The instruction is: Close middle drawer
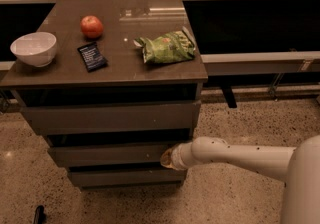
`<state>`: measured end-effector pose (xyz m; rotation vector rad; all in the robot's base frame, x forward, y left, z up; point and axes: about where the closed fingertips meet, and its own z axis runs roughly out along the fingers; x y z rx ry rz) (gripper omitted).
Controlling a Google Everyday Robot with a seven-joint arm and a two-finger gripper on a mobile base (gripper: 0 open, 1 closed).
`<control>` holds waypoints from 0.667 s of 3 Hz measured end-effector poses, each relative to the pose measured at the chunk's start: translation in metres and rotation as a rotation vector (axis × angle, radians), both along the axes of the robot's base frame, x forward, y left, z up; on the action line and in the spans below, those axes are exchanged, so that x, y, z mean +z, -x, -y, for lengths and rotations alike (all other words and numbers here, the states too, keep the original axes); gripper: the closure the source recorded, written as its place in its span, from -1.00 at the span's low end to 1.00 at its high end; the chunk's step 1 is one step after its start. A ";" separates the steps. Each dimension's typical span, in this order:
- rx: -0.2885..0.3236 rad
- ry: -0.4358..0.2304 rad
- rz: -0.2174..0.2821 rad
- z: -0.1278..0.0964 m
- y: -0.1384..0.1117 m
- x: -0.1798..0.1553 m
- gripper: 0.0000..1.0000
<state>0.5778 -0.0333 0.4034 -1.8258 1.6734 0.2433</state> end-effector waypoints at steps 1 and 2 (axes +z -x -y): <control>0.022 -0.019 0.037 -0.007 -0.003 0.002 1.00; 0.073 -0.054 0.037 -0.014 0.018 0.000 1.00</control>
Offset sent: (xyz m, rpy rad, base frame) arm -0.0326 0.0153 -0.0023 0.0551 -0.0471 0.1099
